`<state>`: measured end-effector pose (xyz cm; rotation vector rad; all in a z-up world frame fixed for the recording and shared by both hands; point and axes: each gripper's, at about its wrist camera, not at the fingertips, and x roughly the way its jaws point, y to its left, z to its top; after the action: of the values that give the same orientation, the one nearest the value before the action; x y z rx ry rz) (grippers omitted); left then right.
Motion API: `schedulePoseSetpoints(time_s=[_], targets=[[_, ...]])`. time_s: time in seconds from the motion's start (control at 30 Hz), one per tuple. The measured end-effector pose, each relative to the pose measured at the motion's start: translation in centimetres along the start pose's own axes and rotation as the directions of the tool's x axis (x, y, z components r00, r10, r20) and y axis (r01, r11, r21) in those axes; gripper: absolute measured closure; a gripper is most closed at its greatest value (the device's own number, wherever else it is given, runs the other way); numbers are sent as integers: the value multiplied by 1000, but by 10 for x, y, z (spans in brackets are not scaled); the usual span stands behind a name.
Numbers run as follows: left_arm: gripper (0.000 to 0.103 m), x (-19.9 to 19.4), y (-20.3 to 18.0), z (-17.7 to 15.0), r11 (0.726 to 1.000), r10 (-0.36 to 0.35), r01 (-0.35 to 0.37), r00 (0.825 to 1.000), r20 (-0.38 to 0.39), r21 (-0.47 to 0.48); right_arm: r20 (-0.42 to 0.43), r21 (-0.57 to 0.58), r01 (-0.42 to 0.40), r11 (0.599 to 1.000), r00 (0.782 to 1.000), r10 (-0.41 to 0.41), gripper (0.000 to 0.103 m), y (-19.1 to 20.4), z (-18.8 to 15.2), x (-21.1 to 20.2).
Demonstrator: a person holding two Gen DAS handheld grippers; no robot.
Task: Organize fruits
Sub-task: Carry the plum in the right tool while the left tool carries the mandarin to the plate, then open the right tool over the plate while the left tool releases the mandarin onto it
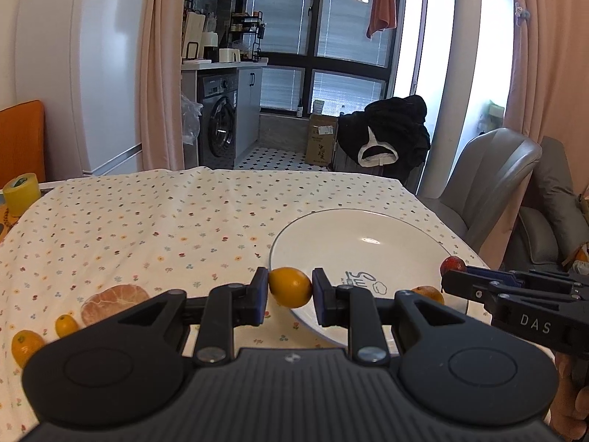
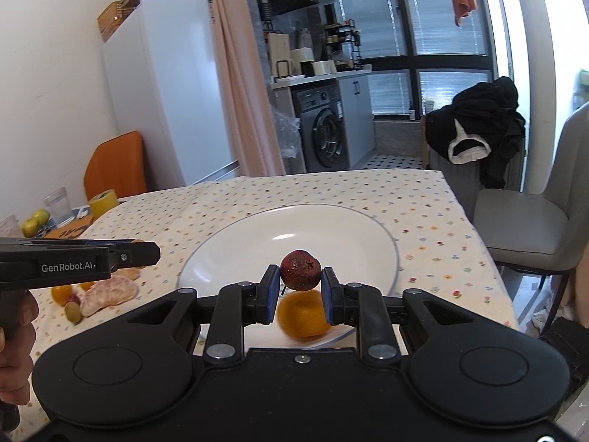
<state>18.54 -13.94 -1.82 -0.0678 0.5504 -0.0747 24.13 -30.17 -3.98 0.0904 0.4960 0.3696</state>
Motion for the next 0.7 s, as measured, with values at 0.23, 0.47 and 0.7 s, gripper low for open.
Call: schedulePoseSetpoints(time_s=[0.23,0.47,0.7], targets=[[79,21,-7,1,1000,-14,14,1000,-23,9,-10,32,40,999,999,-40,81,-10,-3,9],[79,44,-7,-2,1000,-15,16,998,-68,18,-4,60,90,994,996,-90,81,-13,-6,17],[79,51,-9,-1,999,3,0,996,-88,33,1,101,90,991,996,-90,80,-17,-8,22]])
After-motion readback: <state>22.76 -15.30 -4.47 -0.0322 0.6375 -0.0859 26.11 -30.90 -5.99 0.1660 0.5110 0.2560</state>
